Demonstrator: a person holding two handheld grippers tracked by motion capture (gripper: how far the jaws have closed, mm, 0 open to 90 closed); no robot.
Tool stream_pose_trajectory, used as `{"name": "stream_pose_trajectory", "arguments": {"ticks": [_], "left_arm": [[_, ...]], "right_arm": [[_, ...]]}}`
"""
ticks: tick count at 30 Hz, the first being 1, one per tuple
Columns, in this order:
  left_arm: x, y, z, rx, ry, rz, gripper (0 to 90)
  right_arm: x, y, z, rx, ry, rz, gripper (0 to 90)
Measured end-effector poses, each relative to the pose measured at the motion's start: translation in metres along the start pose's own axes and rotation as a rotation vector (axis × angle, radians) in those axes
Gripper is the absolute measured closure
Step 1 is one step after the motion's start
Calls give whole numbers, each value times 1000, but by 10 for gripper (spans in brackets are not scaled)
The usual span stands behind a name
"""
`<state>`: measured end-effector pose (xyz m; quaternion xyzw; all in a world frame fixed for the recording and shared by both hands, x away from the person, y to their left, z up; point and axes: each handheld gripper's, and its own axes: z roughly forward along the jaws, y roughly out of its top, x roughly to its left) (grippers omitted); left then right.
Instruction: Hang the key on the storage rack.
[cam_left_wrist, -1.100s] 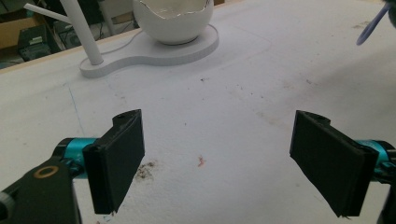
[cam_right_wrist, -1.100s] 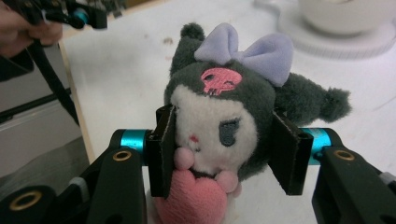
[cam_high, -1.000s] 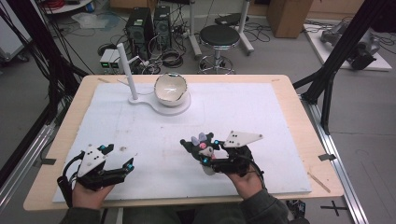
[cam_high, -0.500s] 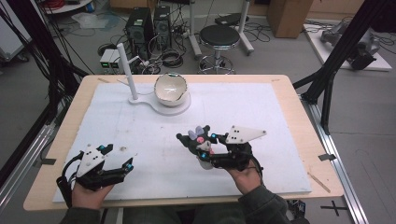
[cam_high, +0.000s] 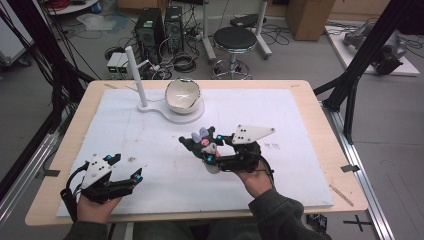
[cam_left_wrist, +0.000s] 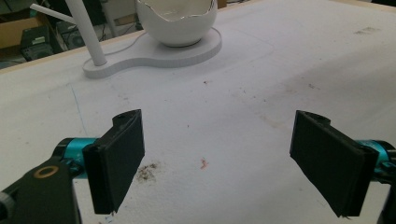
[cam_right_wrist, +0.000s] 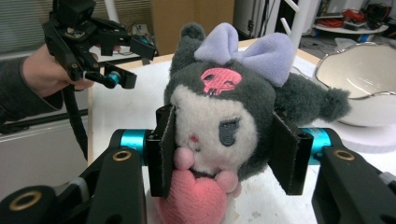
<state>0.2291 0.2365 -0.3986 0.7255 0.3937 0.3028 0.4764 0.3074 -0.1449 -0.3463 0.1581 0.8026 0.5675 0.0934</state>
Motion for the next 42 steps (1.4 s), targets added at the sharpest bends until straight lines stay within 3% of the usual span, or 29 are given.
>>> {"name": "stream_pose_trajectory", "arguments": {"ticks": [9,22,27,42], "left_arm": [[1,1,3,-1,-9,0,182],[-1,1,5,1,-14,2,182],[-1,0,5,4,-16,9,182],[0,0,2,1,-10,11,182]], "right_arm": [[-4,35,17,7,34,-53,488],[-24,60,47,-2,97,-16,490],[-33,65,56,-11,102,9,490],[-47,86,96,-10,116,21,490]]}}
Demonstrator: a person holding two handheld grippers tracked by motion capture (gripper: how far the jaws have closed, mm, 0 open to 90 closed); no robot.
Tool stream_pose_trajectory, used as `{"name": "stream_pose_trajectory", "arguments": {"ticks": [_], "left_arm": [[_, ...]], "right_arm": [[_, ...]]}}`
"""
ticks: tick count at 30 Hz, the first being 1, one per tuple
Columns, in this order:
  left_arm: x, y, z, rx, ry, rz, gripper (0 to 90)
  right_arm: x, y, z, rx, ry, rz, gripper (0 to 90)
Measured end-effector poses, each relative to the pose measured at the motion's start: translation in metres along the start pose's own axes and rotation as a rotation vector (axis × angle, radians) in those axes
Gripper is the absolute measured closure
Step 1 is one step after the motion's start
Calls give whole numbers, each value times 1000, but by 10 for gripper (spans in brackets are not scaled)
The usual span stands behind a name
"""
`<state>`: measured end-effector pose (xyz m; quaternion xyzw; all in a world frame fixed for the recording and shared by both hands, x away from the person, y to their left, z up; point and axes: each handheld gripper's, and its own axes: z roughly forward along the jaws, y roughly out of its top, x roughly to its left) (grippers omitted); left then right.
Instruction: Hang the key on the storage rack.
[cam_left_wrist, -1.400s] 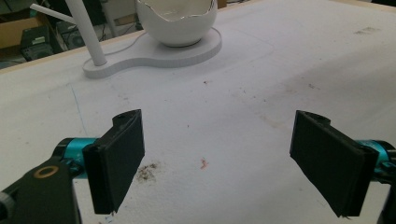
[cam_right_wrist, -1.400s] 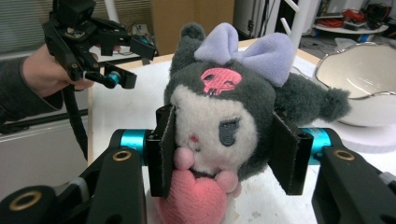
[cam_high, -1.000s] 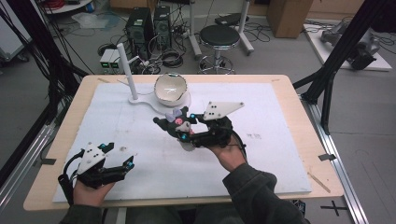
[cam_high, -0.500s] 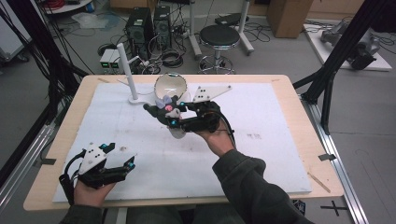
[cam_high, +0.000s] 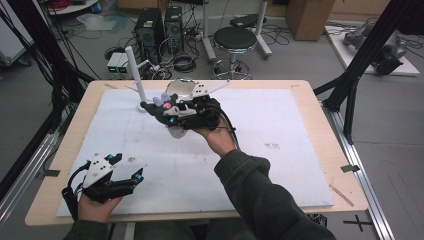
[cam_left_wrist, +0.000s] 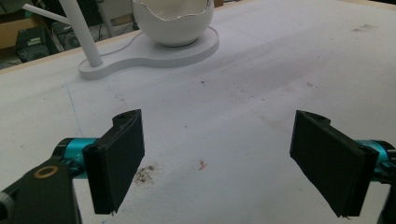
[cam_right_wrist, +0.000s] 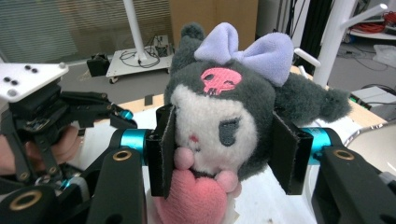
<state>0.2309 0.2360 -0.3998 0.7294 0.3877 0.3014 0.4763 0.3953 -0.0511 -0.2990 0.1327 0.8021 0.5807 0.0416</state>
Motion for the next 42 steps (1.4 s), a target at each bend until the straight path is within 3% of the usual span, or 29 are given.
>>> {"name": "stream_pose_trajectory", "arguments": {"ticks": [17,42], "left_arm": [[-1,-1,-1,6,-4,10,182],[-1,-1,-1,9,-2,16,182]], "right_arm": [[-15,17,31,16,-9,-2,490],[-43,44,67,32,-29,40,491]]}}
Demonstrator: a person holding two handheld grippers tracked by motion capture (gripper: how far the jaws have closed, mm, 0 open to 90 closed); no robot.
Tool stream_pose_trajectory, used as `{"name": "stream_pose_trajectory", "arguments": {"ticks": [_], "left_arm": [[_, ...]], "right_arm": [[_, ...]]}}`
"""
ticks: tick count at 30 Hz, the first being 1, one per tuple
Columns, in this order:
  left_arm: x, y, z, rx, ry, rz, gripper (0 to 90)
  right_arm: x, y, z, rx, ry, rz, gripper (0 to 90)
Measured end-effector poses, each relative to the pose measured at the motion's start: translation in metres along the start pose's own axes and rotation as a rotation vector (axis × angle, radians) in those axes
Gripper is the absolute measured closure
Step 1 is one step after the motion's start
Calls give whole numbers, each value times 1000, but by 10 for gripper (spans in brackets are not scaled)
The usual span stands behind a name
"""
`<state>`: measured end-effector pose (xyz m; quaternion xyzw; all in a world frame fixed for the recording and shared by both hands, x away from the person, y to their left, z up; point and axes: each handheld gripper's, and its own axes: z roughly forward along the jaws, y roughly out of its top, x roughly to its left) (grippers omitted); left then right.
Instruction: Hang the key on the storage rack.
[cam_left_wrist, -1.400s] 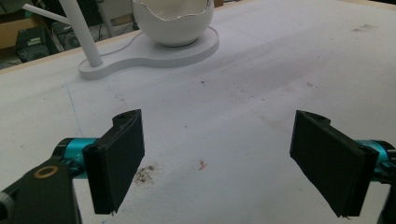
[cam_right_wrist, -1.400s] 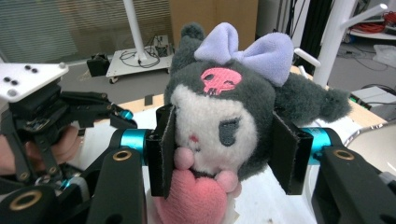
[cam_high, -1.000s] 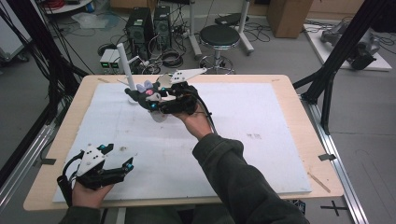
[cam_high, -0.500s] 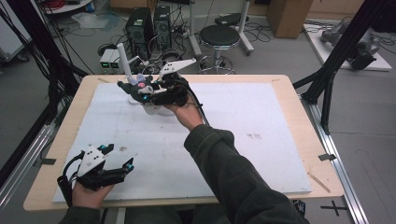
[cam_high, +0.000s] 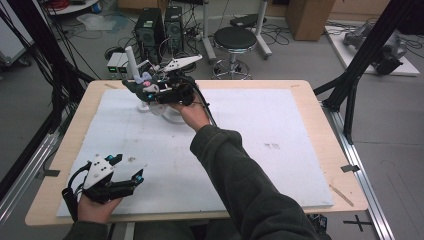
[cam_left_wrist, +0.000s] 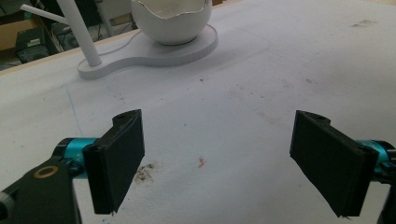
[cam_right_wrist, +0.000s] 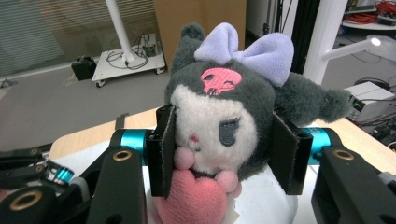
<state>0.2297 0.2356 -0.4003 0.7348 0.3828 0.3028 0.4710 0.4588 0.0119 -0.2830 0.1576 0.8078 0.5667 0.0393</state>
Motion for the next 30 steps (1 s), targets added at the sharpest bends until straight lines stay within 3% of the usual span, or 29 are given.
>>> {"name": "stream_pose_trajectory", "arguments": {"ticks": [17,30], "left_arm": [[0,0,-1,-4,0,0,182],[1,-1,-1,-7,2,-3,182]], "right_arm": [[-2,33,25,6,-9,-14,491],[-15,22,47,48,-25,22,491]]}}
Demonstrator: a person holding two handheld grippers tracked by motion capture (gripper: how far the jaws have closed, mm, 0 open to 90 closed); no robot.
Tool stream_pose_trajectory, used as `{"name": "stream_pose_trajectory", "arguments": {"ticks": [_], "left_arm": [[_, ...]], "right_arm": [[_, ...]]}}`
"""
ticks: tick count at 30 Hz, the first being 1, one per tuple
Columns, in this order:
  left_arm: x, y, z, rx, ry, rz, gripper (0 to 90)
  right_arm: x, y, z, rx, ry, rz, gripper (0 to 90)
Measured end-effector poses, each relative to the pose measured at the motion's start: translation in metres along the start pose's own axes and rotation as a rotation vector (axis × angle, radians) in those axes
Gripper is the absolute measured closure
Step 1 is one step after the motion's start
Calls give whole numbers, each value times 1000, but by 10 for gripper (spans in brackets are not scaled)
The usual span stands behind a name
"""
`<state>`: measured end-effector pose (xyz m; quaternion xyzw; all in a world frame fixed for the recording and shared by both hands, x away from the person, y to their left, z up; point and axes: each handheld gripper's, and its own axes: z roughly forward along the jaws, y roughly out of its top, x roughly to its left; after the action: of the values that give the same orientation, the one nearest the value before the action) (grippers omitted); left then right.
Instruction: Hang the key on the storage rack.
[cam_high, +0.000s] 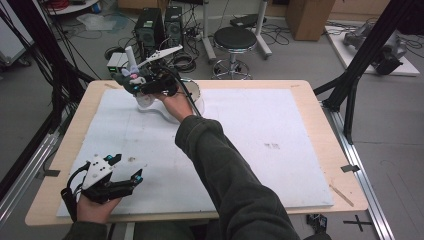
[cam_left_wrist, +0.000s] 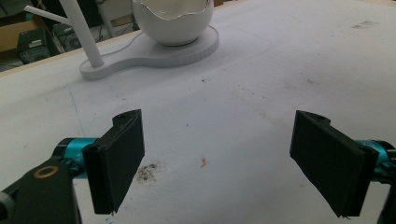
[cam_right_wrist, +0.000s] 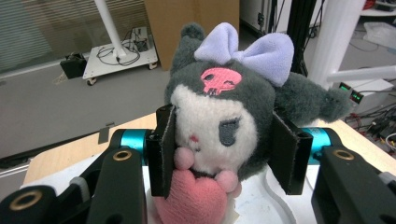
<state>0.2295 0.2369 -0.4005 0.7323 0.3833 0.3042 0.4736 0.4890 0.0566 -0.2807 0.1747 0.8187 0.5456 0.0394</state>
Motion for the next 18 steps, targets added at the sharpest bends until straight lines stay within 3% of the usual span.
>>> {"name": "stream_pose_trajectory", "arguments": {"ticks": [18], "left_arm": [[0,0,0,2,-4,7,182]], "right_arm": [[-14,-3,19,13,-41,45,491]]}}
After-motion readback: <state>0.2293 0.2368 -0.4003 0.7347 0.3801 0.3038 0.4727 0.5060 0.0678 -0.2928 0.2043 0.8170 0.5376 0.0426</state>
